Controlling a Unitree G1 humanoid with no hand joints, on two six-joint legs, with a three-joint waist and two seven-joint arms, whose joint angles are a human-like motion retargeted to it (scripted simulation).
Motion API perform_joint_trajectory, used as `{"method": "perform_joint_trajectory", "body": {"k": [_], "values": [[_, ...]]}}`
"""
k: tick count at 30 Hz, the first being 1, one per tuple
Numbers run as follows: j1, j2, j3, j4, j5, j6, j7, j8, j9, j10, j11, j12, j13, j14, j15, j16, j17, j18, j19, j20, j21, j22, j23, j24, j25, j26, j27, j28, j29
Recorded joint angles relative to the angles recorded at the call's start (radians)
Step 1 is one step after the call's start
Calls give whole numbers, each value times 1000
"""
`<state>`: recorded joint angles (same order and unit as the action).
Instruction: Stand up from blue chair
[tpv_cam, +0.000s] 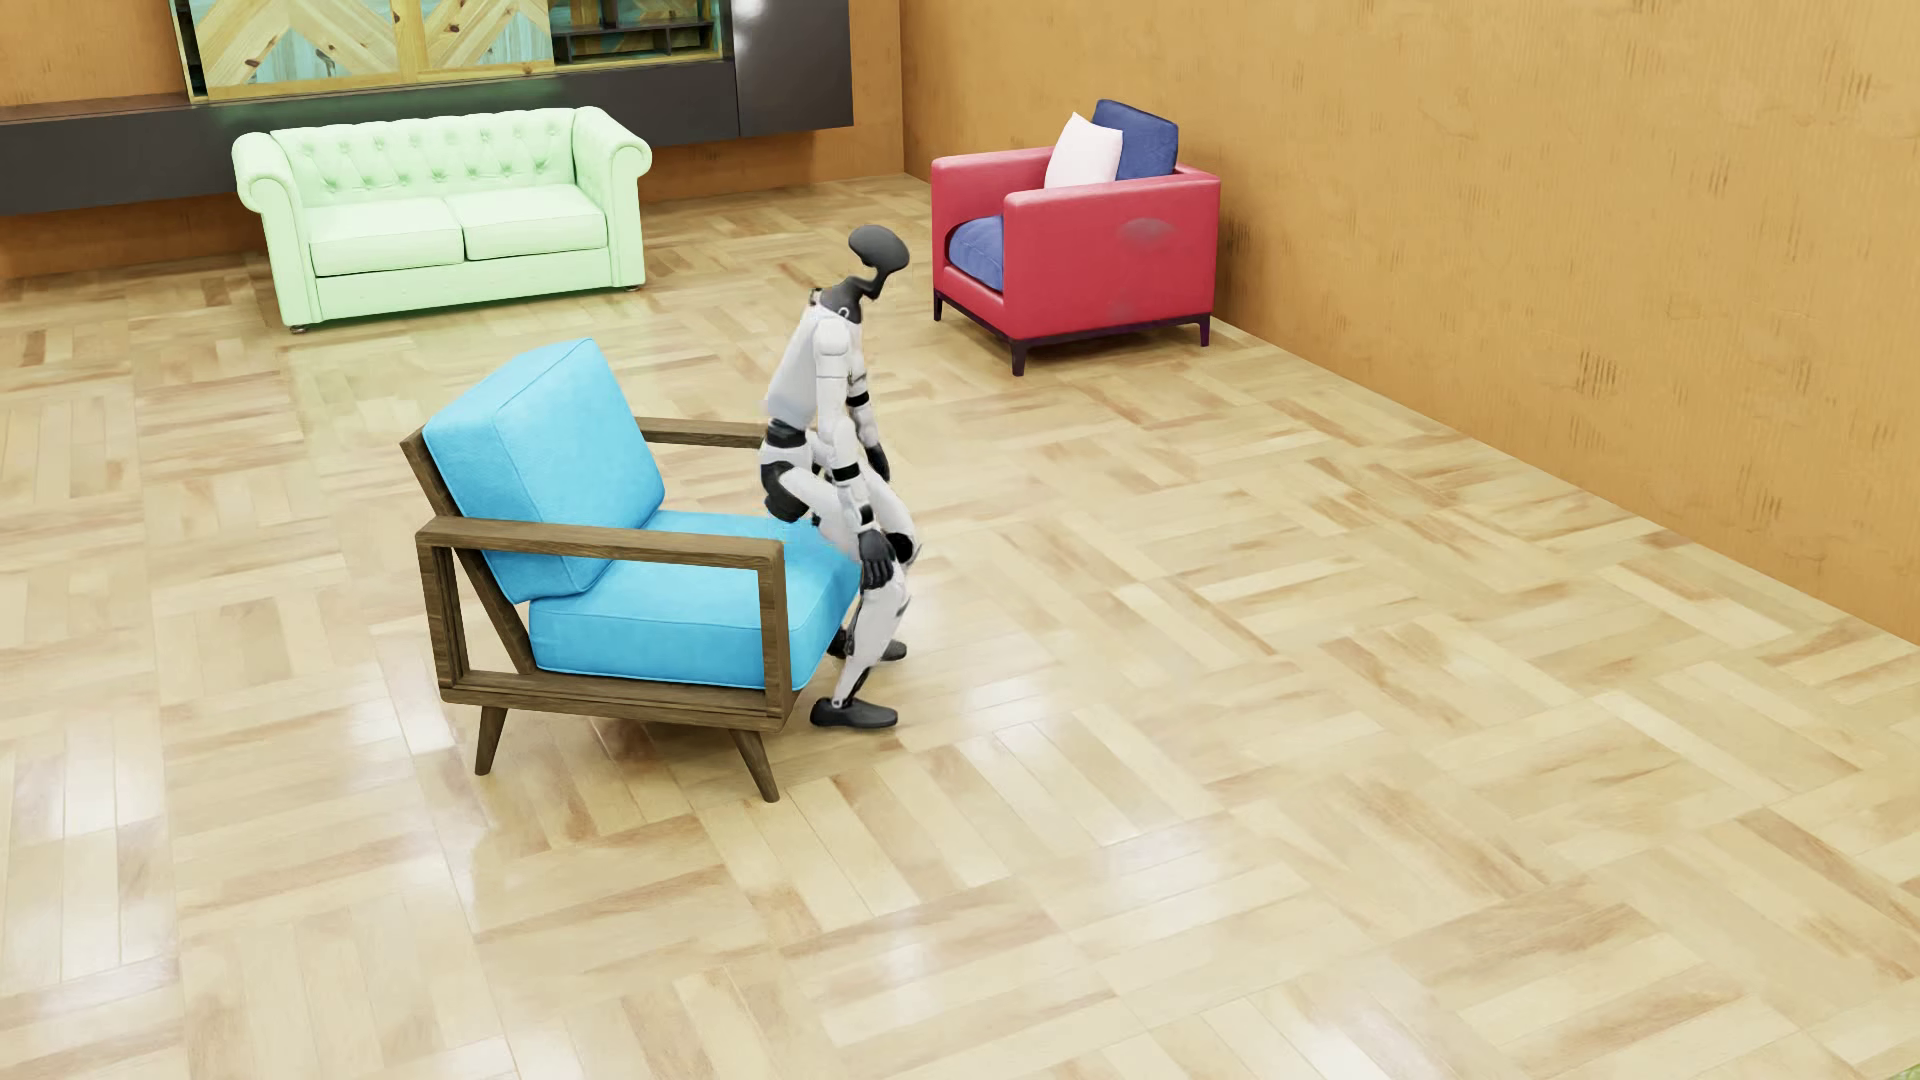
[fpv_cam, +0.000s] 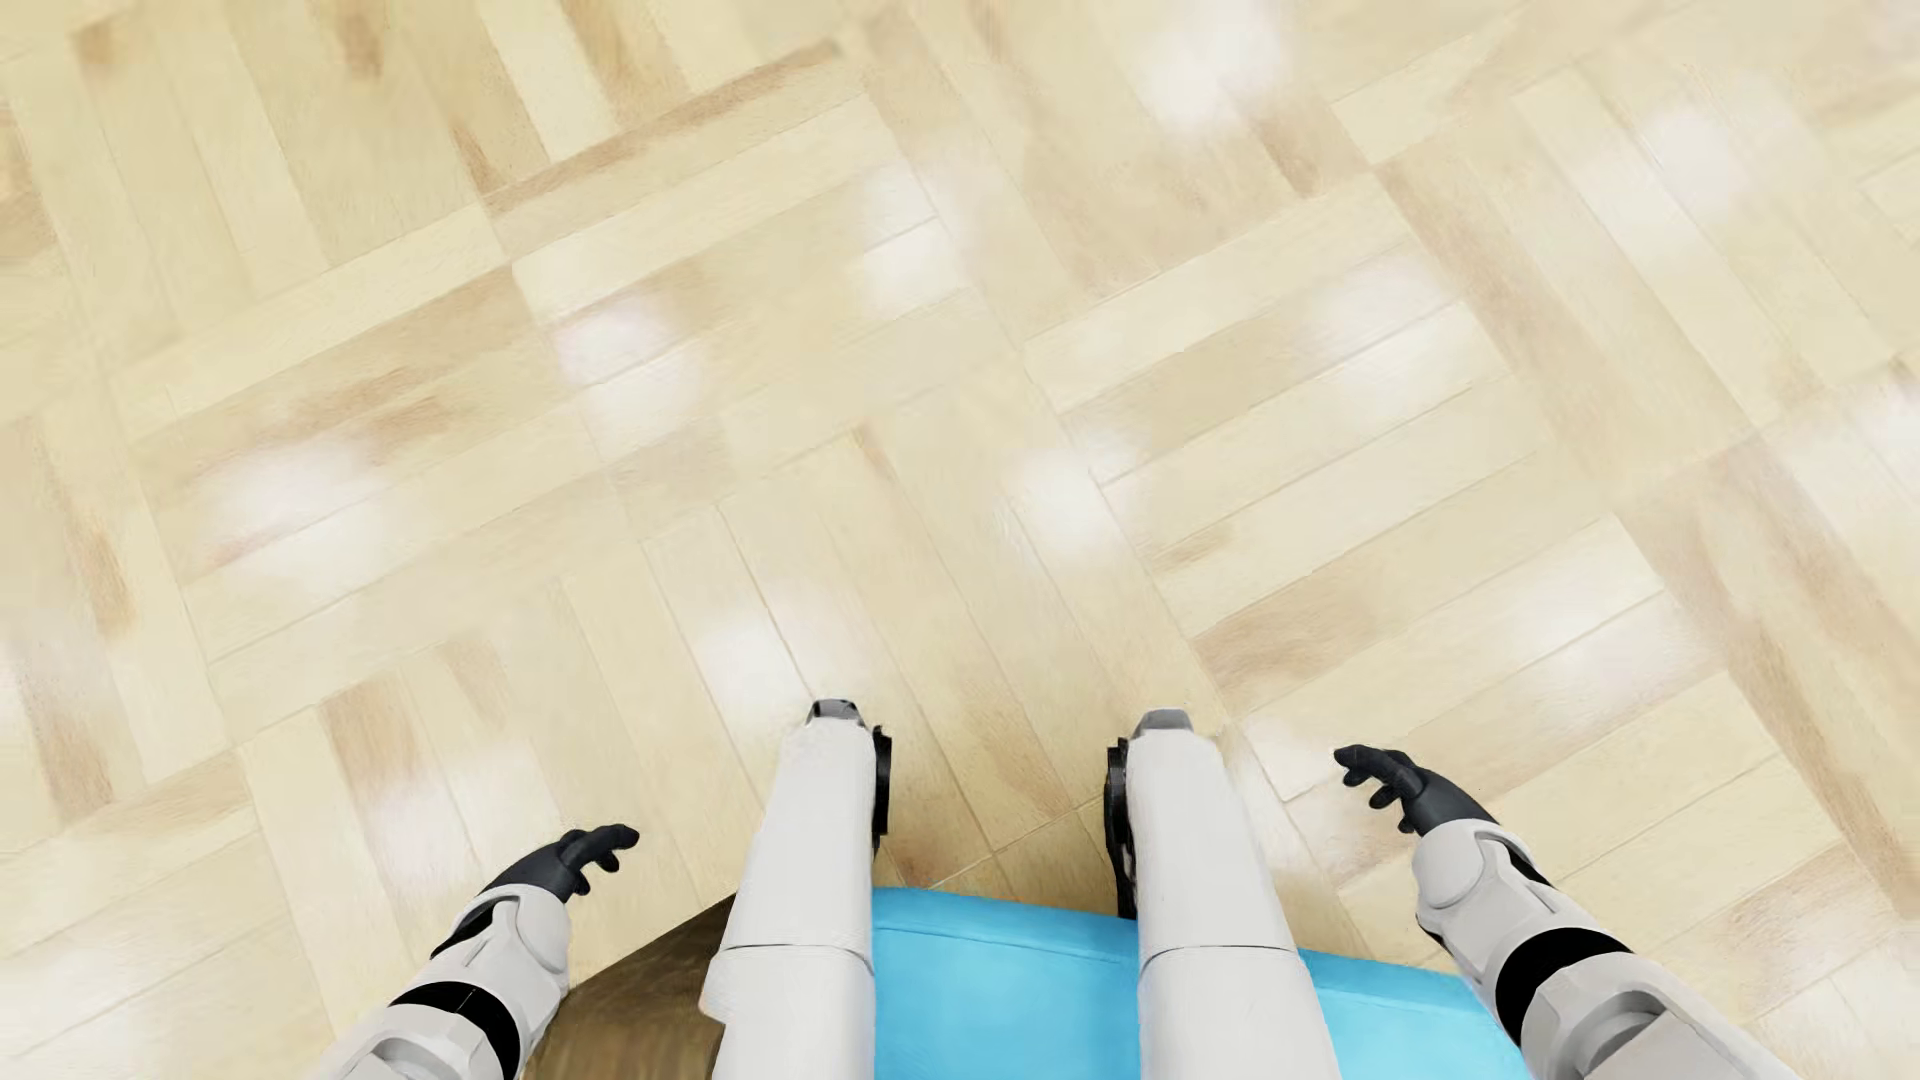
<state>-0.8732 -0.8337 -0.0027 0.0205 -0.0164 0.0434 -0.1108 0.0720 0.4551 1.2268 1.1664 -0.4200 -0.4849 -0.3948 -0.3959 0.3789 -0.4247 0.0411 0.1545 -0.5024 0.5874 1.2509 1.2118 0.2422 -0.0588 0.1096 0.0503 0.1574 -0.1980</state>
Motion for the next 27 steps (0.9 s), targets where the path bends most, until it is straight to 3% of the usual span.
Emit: {"method": "perform_joint_trajectory", "body": {"k": [3, 4, 5, 7, 9, 15, 17, 19, 21, 22, 24, 27], "values": [[257, 228, 6, -26, -9, -14, 21, -21, -101, -299, -290, 154, 140, 28, 124, 8, -34, 5, 41, 18, -38, -13, -11, 28, -36, -12, -1, -24, 21], [343, 291, 9, -28, -14, -19, 31, -27, -129, -399, -364, 199, 181, 83, 181, 13, -44, 4, 52, 33, -47, -17, -12, 32, -44, -14, 0, -39, 34], [422, 328, 6, -21, -23, -21, 46, -31, -157, -499, -394, 237, 212, 144, 222, 18, -53, 0, 79, 58, -54, -19, -11, 31, -57, -17, 0, -51, 53], [565, 344, -9, -1, -50, -21, 89, -44, -202, -666, -372, 295, 241, 187, 292, 26, -61, -22, 184, 112, -73, -5, 0, 19, -64, -16, 5, -41, 72], [699, 357, -27, 23, -73, -13, 140, -65, -229, -792, -383, 335, 258, 200, 322, 35, -63, -40, 208, 141, -92, 20, 4, 11, -63, -9, 7, -30, 69], [963, 429, -30, 70, -127, 4, 224, -94, -305, -949, -828, 325, 283, 154, 334, 36, -82, -70, 105, 192, -107, 50, 32, 4, -59, -20, 16, -34, 86], [1033, 453, -35, 106, -119, 11, 241, -120, -317, -954, -803, 321, 286, 166, 358, 40, -79, -107, 114, 205, -112, 27, 38, -10, -69, -35, 17, -13, 96], [1052, 480, -39, 170, -74, 17, 251, -133, -322, -862, -767, 333, 290, 235, 409, 49, -57, -182, 85, 220, -105, 4, 40, -26, -79, -52, 13, 16, 96], [955, 571, -23, 214, -31, 23, 210, -137, -325, -602, -812, 343, 302, 395, 379, 45, -57, -240, -1, 245, -80, -7, 31, -25, -97, -47, 18, 18, 93], [880, 629, -4, 218, -13, 32, 183, -147, -314, -452, -861, 343, 299, 456, 387, 32, -69, -232, -36, 266, -63, -10, 21, -29, -109, -46, 19, 28, 89], [724, 707, 41, 178, 2, 29, 128, -160, -286, -241, -899, 359, 277, 385, 369, 5, -90, -203, -45, 310, -14, -12, 15, -31, -106, -44, 19, 43, 69], [533, 812, 95, 62, 14, 25, 76, -163, -273, -329, -955, 388, 246, 295, 310, -28, -115, -142, -53, 343, -2, 7, 15, 10, -80, -24, 14, -13, 55]]}}
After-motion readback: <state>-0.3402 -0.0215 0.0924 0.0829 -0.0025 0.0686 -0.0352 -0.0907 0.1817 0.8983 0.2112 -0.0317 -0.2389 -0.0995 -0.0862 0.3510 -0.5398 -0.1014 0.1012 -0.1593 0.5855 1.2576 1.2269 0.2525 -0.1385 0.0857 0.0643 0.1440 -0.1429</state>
